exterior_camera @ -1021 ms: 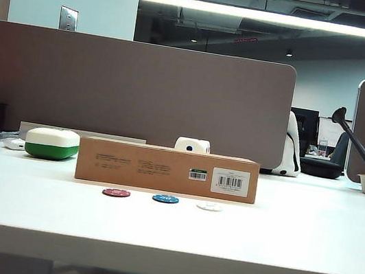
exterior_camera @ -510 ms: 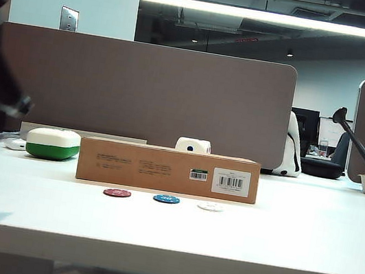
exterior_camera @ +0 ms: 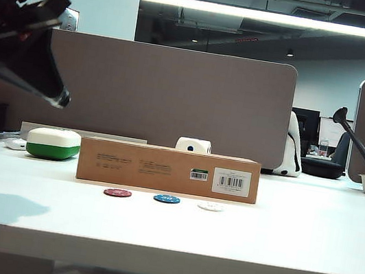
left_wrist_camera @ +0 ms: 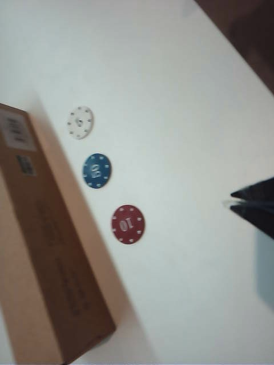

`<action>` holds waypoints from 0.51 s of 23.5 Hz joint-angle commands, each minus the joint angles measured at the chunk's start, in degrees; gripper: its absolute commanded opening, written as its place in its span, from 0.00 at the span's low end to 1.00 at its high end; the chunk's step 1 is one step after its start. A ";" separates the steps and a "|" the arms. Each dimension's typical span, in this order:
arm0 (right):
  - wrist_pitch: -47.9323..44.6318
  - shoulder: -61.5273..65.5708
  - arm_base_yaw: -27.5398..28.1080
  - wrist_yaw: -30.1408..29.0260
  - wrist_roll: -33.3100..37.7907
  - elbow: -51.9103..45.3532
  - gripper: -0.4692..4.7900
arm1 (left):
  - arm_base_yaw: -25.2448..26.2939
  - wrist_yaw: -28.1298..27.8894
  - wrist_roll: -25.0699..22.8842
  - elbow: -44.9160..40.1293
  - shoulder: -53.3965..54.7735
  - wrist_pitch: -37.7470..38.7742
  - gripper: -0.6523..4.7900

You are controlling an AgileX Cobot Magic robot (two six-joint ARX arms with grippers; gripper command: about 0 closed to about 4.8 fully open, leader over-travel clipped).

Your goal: Push the chip with the highest value in the row forward next to the rectangular box.

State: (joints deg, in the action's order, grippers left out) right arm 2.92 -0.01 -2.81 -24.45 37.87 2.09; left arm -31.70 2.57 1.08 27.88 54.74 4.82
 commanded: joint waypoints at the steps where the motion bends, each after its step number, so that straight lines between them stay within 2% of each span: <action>1: -1.55 0.33 0.07 4.68 -1.44 3.54 0.08 | -0.04 0.07 -0.22 0.31 -0.04 1.77 0.11; 4: -1.40 3.39 0.02 4.11 -3.72 8.37 0.08 | -0.04 0.07 -0.22 0.37 -0.07 1.66 0.11; 7: -1.36 11.67 0.04 3.72 -6.56 16.90 0.08 | -0.04 0.09 -0.22 0.37 -0.11 1.57 0.11; 11: 2.01 31.45 -0.44 -0.31 -12.37 30.12 0.08 | -0.02 0.07 -0.22 0.37 -0.11 1.57 0.11; 12: 3.41 38.86 -2.23 -1.68 -13.20 33.99 0.08 | -0.02 0.04 -0.22 0.37 -0.11 1.57 0.11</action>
State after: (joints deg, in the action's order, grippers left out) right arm 4.84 34.46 -3.55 -24.34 26.13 33.78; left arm -31.81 2.55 1.08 27.92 54.78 7.07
